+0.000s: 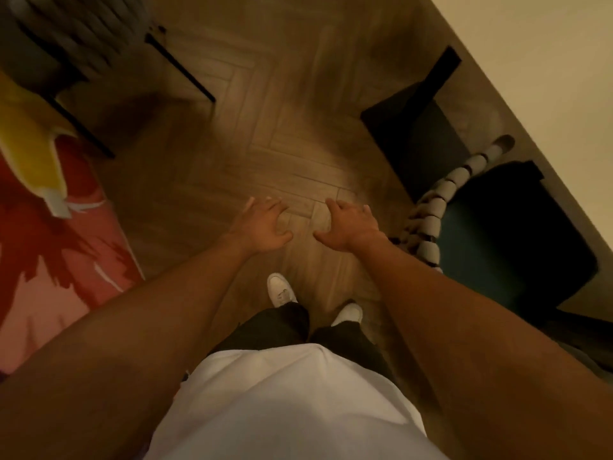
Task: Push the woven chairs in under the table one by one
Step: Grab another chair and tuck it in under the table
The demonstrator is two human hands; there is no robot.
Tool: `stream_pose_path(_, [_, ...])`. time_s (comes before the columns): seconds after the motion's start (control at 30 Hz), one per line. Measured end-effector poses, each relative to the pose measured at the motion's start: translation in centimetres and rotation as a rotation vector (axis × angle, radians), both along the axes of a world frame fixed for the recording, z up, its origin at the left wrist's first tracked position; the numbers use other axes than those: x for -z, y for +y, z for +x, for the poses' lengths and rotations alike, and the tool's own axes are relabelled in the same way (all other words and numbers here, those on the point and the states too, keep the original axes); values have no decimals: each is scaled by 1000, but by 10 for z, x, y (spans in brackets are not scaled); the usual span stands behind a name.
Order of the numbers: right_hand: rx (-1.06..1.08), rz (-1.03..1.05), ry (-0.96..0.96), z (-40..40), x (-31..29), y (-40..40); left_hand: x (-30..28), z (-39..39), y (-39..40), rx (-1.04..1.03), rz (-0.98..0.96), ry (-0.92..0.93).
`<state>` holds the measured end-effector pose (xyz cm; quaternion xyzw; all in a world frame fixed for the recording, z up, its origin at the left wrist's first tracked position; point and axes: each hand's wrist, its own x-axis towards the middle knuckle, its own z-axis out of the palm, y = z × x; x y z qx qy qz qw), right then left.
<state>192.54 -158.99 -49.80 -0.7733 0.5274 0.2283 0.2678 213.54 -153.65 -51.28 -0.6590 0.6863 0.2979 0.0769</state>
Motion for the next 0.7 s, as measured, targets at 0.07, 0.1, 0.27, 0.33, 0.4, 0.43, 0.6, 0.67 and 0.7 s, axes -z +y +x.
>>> stream_pose_path(0.07, [-41, 1, -4, 29, -1, -9, 3, 27, -1, -45, -14, -10])
stream_pose_path(0.1, [-60, 3, -8, 42, -1, -15, 4, 39, -1, -67, -19, -13])
stream_pose_path(0.27, [-179, -11, -8, 101, -5, -52, 8, 87, -8, -182, -40, -20])
stream_pose_path(0.33, [-225, -26, -8, 124, -7, -71, 11, 103, -14, -221, -33, -18])
stream_pose_path(0.4, [-266, -32, -11, 146, -8, -92, 14, 118, -22, -258, -27, -13])
stream_pose_path(0.43, [-285, -34, -12, 157, -8, -104, 16, 125, -27, -277, -28, -8])
stream_pose_path(0.6, [-398, -43, -22, 206, -6, -162, 13, 161, -63, -398, -42, 4])
stream_pose_path(0.67, [-438, -46, -23, 222, -7, -188, 11, 173, -85, -440, -23, 0])
stream_pose_path(0.7, [-451, -42, -27, 229, -8, -201, 11, 179, -97, -457, -17, 3])
